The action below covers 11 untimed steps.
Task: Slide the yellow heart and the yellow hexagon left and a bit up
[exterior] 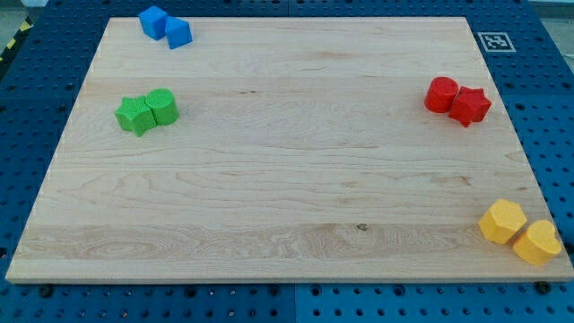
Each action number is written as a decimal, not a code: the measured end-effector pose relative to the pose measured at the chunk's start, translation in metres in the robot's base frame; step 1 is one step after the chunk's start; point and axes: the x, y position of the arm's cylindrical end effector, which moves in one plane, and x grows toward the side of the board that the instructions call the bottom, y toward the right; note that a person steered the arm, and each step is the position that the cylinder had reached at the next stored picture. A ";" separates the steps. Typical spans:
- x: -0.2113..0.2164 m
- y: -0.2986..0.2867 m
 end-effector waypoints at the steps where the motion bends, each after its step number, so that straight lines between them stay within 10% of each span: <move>1: 0.031 -0.022; 11: -0.004 -0.084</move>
